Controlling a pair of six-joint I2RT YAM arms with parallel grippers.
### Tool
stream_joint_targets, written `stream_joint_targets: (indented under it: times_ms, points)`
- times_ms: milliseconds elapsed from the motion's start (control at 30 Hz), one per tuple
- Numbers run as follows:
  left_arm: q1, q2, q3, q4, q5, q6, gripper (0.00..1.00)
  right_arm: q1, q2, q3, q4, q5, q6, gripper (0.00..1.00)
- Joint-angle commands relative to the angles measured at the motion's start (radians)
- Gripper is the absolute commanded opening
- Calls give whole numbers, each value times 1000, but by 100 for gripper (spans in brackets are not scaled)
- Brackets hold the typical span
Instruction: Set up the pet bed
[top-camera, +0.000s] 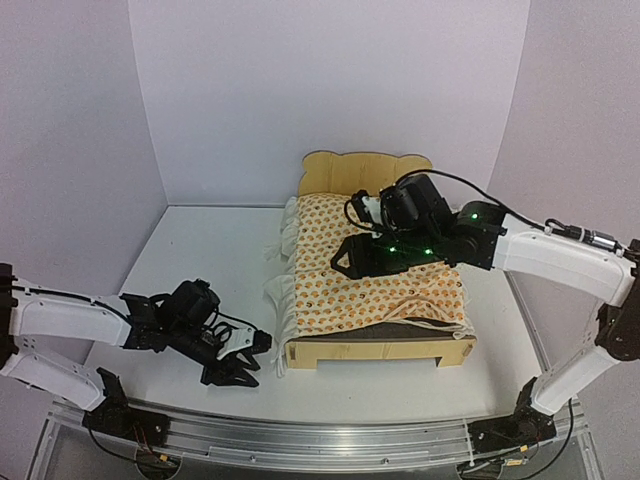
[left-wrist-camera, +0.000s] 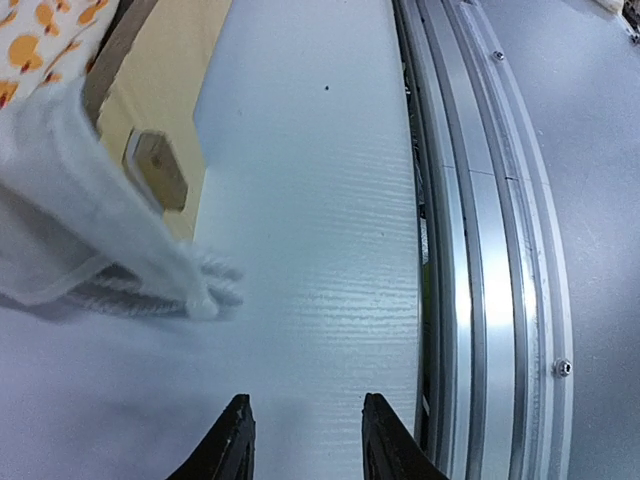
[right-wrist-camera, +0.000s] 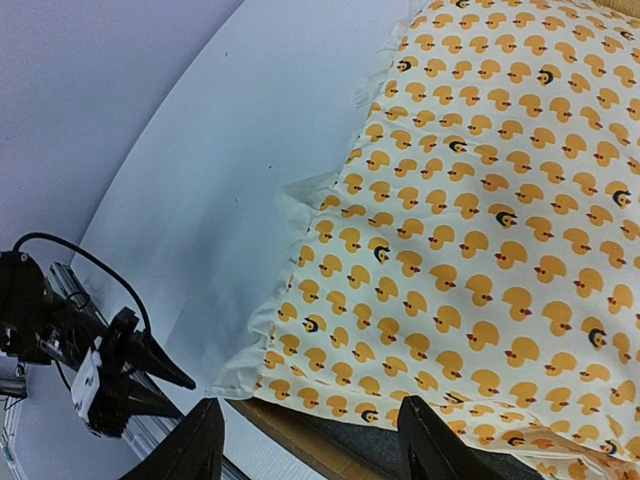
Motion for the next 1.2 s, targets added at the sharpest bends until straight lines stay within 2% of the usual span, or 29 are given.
stream_joint_targets:
  times_ms: [0, 67, 133, 300, 333, 433, 533, 633, 700, 767, 900, 1000, 1167]
  points:
    - [-66, 77, 7, 292, -130, 61, 37, 76, 17, -43, 190, 91, 77, 59]
    - [-67, 156, 53, 292, -172, 56, 38, 105, 27, -54, 192, 100, 85, 59]
    - [-67, 221, 103, 258, -179, 47, 37, 128, 29, -80, 191, 84, 72, 64]
    - [-67, 262, 146, 219, -144, 58, 44, 148, 18, -175, 186, -11, -108, 74]
    - [-66, 264, 154, 213, -136, 54, 44, 147, 18, -170, 174, 15, -114, 75]
    - [-54, 204, 176, 164, -93, 60, 44, 112, 19, -67, -23, 241, 61, 76]
    - [1, 64, 163, 106, 20, 136, 51, 58, -33, -34, -262, 443, 356, 76]
    - [56, -47, 155, 49, 92, 221, 57, 10, -112, -60, -588, 509, 764, 74]
    - [85, -82, 168, 29, 100, 239, 59, 8, -153, -63, -791, 474, 938, 75]
    - [107, -81, 186, 24, 103, 246, 60, 20, -158, -47, -907, 418, 1010, 76]
    - [131, -40, 220, 94, 63, 234, 63, 33, -130, -37, -990, 299, 1098, 81]
    - [143, 2, 268, 122, 24, 207, 64, 33, -165, -126, -919, 248, 1192, 82]
    - [162, 23, 293, 147, 25, 206, 64, 18, -139, -194, -801, 324, 1277, 83]
